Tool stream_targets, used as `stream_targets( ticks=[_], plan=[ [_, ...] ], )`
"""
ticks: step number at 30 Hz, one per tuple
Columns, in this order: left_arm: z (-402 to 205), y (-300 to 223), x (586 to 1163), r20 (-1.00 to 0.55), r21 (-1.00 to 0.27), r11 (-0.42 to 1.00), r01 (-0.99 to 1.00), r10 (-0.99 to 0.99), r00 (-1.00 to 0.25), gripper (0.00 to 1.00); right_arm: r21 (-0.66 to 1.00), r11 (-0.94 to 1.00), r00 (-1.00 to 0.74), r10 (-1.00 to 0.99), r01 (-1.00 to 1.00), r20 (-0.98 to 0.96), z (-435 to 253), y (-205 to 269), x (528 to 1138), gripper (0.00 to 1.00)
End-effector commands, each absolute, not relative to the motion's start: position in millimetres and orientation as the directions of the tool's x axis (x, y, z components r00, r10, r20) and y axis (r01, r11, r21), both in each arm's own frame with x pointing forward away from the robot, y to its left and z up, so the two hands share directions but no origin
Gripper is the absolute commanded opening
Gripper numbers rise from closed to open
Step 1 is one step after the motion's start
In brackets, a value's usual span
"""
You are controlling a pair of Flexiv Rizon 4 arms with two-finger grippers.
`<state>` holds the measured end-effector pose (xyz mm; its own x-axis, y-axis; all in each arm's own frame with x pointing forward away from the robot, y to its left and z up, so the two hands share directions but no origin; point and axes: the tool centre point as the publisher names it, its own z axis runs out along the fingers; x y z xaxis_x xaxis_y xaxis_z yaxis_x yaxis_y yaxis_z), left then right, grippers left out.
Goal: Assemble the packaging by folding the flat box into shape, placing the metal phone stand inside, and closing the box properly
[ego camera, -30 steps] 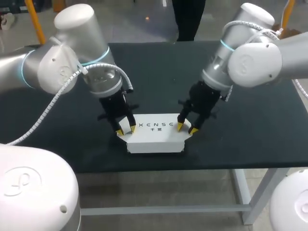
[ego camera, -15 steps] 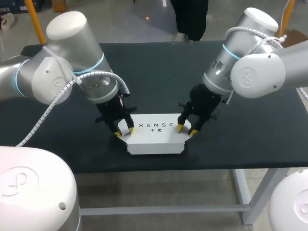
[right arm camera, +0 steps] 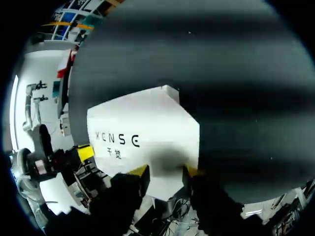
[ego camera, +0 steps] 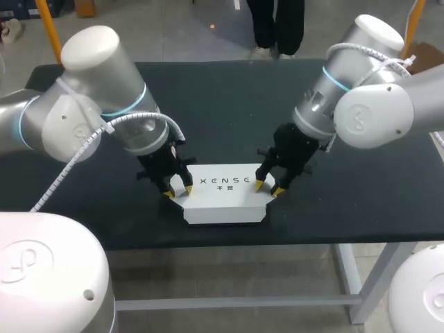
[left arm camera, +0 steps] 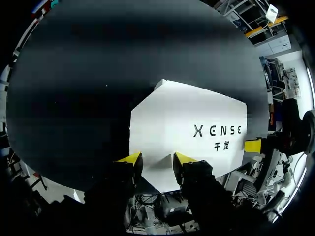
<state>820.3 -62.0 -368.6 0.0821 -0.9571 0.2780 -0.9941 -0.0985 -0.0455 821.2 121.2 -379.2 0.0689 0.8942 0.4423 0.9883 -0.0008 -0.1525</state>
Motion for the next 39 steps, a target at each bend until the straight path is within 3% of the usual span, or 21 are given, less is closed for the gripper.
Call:
stream_targets(
  ticks=[1, 39],
  plan=[
    [-373, -61, 818, 0.290, -0.056, -0.095, -0.994, -0.954, 0.075, 0.45, -0.139, -0.001, 0.065, 0.887, 0.990, 0.457, -383, 121, 820, 0.48],
    [-383, -64, 817, 0.522, -0.103, -0.025, -0.994, -0.853, -0.033, 0.45, -0.097, 0.014, 0.045, 0.811, 0.995, 0.583, -393, 125, 822, 0.48]
  ],
)
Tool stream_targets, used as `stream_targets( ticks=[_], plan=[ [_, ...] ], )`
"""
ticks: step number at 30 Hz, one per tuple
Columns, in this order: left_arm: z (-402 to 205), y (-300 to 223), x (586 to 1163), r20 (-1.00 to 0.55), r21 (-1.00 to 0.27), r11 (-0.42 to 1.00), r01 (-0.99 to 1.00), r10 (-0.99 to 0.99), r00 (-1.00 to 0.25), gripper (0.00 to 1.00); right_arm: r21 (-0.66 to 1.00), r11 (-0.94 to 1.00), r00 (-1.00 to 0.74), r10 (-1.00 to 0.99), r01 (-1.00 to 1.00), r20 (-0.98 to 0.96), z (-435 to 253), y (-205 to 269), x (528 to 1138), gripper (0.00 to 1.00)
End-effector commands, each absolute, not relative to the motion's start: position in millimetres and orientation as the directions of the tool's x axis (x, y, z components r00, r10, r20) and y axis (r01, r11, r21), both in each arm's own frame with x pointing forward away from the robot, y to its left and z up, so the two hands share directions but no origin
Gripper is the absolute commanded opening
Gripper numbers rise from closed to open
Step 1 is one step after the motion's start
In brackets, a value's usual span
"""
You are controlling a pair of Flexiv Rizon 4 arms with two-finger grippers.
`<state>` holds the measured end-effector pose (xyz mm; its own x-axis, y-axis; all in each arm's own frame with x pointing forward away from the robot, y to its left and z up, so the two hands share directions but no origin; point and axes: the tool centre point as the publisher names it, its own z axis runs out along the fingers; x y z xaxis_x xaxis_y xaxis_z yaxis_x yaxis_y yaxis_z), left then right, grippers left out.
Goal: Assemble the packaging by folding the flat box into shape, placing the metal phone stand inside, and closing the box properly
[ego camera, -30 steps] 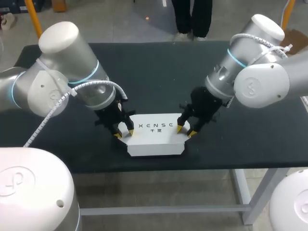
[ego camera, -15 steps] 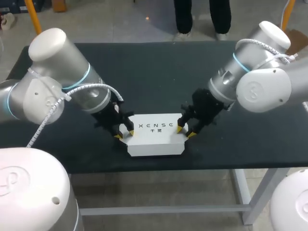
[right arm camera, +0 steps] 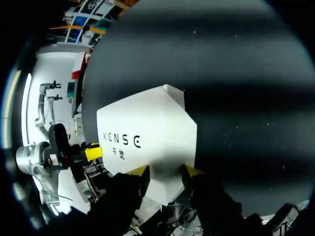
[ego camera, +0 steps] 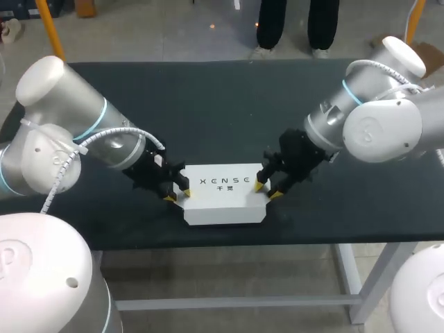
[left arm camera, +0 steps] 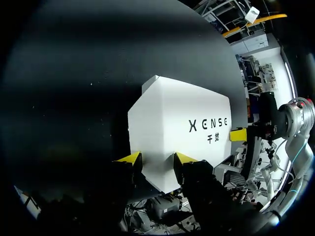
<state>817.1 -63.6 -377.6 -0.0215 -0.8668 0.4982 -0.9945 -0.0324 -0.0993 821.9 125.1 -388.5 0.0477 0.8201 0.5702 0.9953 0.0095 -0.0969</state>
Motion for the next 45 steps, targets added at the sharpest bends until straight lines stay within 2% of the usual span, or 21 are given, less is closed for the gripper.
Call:
stream_targets(
  ticks=[1, 17, 45],
  plan=[
    [-383, -64, 817, 0.527, -0.105, -0.023, -0.994, -0.849, -0.036, 0.45, -0.095, 0.013, 0.045, 0.808, 0.995, 0.587, -393, 126, 822, 0.48],
    [-379, -68, 819, 0.616, -0.116, -0.045, -0.992, -0.787, -0.037, 0.47, -0.067, -0.019, 0.060, 0.734, 0.998, 0.677, -393, 125, 821, 0.49],
    [-381, -73, 820, 0.658, -0.129, -0.096, -0.987, -0.753, -0.013, 0.44, -0.047, -0.033, 0.057, 0.695, 0.998, 0.717, -396, 136, 825, 0.49]
  ],
)
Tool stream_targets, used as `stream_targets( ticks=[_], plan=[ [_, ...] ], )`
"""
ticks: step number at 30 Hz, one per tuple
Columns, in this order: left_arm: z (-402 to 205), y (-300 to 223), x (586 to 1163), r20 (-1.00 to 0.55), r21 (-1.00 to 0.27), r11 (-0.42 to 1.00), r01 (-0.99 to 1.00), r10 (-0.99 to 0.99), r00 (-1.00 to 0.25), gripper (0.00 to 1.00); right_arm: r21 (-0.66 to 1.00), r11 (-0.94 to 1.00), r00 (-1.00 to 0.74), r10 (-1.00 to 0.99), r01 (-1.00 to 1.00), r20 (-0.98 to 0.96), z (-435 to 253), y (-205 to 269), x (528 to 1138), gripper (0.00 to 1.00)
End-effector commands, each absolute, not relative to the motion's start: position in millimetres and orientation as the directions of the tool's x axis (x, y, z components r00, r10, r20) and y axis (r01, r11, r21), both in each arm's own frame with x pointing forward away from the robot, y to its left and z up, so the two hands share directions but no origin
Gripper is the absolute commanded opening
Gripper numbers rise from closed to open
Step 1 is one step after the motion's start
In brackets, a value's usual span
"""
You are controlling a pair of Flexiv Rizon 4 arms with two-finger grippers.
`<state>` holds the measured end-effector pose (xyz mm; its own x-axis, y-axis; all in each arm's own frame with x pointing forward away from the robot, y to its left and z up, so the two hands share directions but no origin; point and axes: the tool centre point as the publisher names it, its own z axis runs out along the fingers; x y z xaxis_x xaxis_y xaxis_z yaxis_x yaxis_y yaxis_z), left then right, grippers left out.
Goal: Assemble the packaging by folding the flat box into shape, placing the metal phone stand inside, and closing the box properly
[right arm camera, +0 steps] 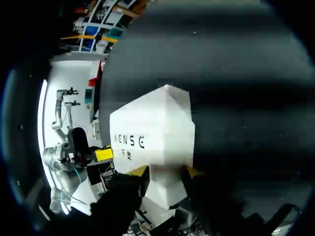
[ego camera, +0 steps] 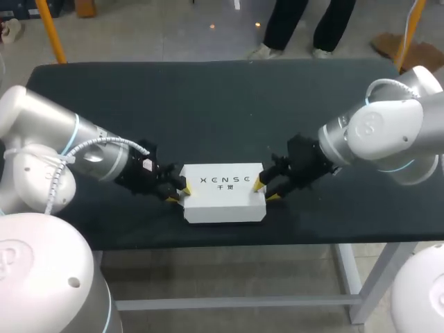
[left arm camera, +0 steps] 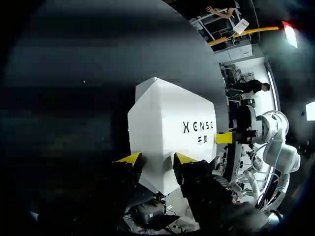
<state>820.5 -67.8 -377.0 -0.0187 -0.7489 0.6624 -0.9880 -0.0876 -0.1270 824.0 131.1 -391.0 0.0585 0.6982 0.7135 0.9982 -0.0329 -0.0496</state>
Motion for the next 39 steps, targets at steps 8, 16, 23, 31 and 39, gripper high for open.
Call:
stream_targets(
  ticks=[8, 16, 23, 31, 39],
  plan=[
    [-381.5, -71.6, 819.7, 0.655, -0.130, -0.122, -0.984, -0.755, 0.007, 0.43, -0.039, -0.049, 0.062, 0.697, 0.998, 0.714, -396.0, 132.9, 824.9, 0.52],
    [-382.3, -71.7, 819.7, 0.651, -0.131, -0.128, -0.983, -0.759, 0.012, 0.48, -0.038, -0.053, 0.064, 0.693, 0.998, 0.718, -395.8, 132.6, 825.0, 0.54],
    [-382.3, -71.7, 819.7, 0.651, -0.131, -0.128, -0.983, -0.759, 0.012, 0.49, -0.038, -0.053, 0.064, 0.693, 0.998, 0.718, -395.8, 132.6, 825.0, 0.52],
    [-382.3, -71.7, 819.7, 0.651, -0.131, -0.128, -0.983, -0.759, 0.012, 0.47, -0.038, -0.053, 0.064, 0.693, 0.998, 0.718, -395.8, 132.6, 825.0, 0.48],
    [-382.3, -71.7, 819.7, 0.651, -0.131, -0.128, -0.983, -0.759, 0.012, 0.49, -0.038, -0.053, 0.064, 0.693, 0.998, 0.718, -395.8, 132.6, 825.0, 0.49]
  ],
)
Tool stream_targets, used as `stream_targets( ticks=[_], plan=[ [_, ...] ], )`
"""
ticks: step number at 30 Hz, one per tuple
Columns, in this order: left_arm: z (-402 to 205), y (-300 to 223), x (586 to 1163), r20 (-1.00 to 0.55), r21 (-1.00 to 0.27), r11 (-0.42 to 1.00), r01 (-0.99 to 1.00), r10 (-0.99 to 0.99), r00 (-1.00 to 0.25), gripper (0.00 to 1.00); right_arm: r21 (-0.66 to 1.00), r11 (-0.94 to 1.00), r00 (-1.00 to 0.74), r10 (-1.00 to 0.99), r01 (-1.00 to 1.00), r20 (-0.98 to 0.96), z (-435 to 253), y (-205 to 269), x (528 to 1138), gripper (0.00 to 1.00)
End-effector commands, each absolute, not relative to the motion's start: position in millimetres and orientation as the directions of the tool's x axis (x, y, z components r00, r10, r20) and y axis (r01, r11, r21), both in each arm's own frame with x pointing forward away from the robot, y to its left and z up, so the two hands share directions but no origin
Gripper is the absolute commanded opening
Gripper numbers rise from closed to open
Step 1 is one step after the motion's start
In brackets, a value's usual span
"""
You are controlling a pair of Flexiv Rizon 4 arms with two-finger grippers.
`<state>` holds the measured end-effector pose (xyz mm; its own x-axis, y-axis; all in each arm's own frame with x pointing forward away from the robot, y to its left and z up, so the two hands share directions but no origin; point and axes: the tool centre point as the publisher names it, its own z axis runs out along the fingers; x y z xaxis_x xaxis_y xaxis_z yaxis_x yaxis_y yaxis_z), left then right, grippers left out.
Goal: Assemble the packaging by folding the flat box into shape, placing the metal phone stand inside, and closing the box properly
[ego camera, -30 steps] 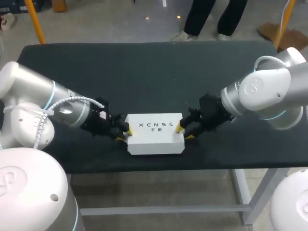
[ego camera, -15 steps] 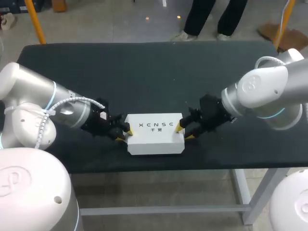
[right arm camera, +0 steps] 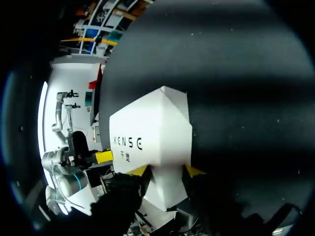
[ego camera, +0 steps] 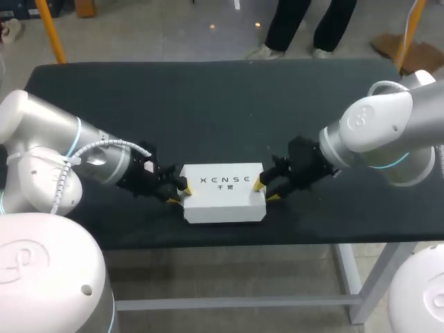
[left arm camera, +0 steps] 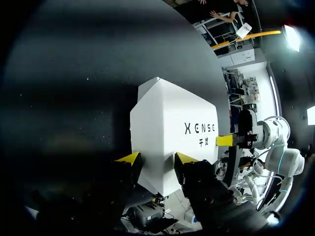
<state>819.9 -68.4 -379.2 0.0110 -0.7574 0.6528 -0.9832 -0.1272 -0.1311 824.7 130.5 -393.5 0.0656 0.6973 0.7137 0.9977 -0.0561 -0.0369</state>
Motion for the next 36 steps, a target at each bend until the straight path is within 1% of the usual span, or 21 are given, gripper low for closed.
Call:
stream_targets(
  ticks=[1, 8, 10, 15, 21, 23, 24, 26, 30, 36],
  plan=[
    [-382.3, -71.7, 819.7, 0.651, -0.131, -0.128, -0.983, -0.759, 0.012, 0.47, -0.038, -0.053, 0.064, 0.693, 0.998, 0.718, -395.8, 132.6, 825.0, 0.49],
    [-382.3, -71.7, 819.7, 0.651, -0.131, -0.128, -0.983, -0.759, 0.012, 0.47, -0.038, -0.053, 0.064, 0.693, 0.998, 0.718, -395.8, 132.6, 825.0, 0.49],
    [-382.3, -71.7, 819.7, 0.651, -0.131, -0.128, -0.983, -0.759, 0.012, 0.47, -0.038, -0.053, 0.064, 0.693, 0.998, 0.718, -395.8, 132.6, 825.0, 0.47],
    [-382.3, -71.7, 819.7, 0.651, -0.131, -0.128, -0.983, -0.759, 0.012, 0.40, -0.038, -0.053, 0.064, 0.693, 0.998, 0.718, -395.8, 132.6, 825.0, 0.45],
    [-381.2, -71.7, 820.1, 0.650, -0.131, -0.113, -0.985, -0.760, 0.001, 0.45, -0.042, -0.049, 0.064, 0.697, 0.998, 0.714, -396.0, 134.3, 827.9, 0.50],
    [-381.5, -71.5, 820.7, 0.649, -0.127, -0.108, -0.986, -0.761, -0.001, 0.45, -0.043, -0.047, 0.064, 0.697, 0.998, 0.714, -396.2, 134.5, 828.1, 0.55],
    [-381.8, -71.6, 821.1, 0.650, -0.123, -0.098, -0.988, -0.760, -0.006, 0.46, -0.044, -0.046, 0.064, 0.696, 0.998, 0.715, -396.2, 134.6, 828.1, 0.56],
    [-382.1, -71.7, 821.5, 0.651, -0.120, -0.086, -0.989, -0.759, -0.013, 0.47, -0.045, -0.037, 0.058, 0.693, 0.998, 0.718, -396.3, 135.0, 828.3, 0.55],
    [-382.6, -70.9, 822.1, 0.666, -0.107, -0.016, -0.994, -0.743, -0.060, 0.47, -0.047, -0.021, 0.049, 0.689, 0.999, 0.724, -395.9, 136.0, 828.0, 0.54],
    [-383.4, -71.8, 822.9, 0.671, -0.101, 0.005, -0.995, -0.738, -0.072, 0.47, -0.054, 0.008, 0.034, 0.676, 0.998, 0.736, -394.5, 135.3, 827.2, 0.50]
  ],
)
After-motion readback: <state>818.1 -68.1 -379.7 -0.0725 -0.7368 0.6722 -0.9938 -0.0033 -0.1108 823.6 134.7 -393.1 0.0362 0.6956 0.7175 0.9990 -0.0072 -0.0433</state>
